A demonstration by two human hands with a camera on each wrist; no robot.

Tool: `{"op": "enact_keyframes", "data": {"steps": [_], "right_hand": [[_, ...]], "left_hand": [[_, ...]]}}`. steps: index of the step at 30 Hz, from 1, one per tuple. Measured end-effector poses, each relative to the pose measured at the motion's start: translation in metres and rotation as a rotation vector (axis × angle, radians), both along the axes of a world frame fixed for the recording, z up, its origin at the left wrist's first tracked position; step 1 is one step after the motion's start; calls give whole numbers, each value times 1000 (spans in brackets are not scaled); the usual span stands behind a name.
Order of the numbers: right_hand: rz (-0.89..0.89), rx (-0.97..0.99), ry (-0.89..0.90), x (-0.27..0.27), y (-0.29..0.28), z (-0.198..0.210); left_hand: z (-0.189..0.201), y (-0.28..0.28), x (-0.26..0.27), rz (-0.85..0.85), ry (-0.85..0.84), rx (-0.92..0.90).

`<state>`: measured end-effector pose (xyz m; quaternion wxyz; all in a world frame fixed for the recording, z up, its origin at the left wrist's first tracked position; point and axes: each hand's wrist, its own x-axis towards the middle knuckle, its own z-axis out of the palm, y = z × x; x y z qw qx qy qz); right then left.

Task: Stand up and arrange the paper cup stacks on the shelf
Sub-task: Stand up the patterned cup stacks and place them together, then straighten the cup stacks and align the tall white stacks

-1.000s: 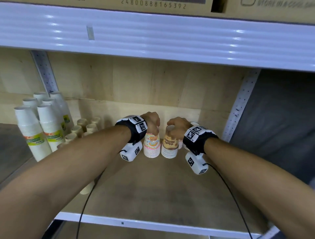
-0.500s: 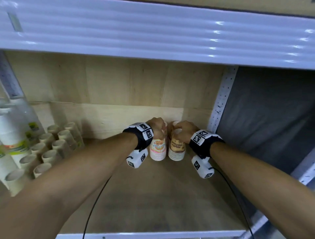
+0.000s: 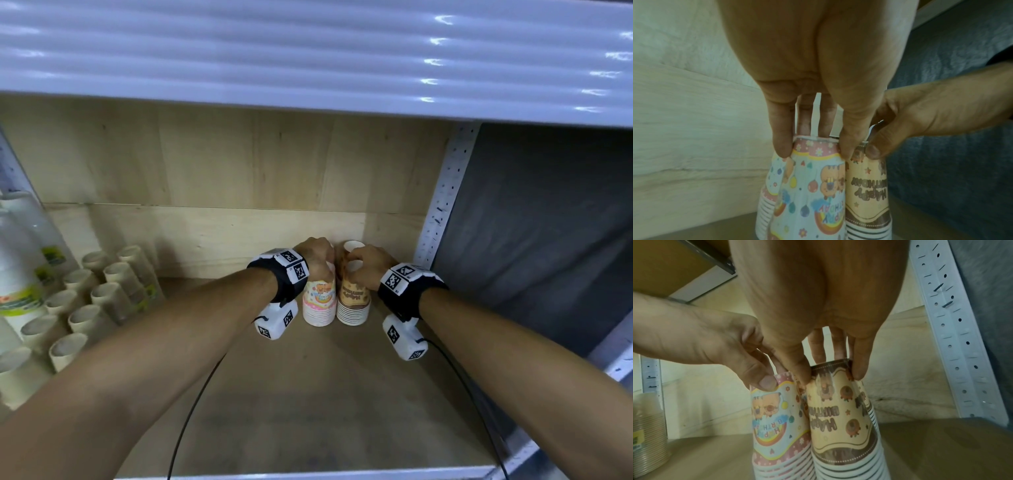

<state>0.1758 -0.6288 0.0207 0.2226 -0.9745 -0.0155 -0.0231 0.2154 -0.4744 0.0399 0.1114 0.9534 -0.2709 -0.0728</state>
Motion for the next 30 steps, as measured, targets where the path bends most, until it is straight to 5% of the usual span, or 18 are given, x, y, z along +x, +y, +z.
{"op": "enact_keyframes", "data": {"steps": [16,30], "right_hand": [[7,-51,26,-9,16,25],[105,-50,2,-10,145,69]], "left_hand": [[23,24,-9,48,6,-7],[94,154,-37,283,-28,58]]}}
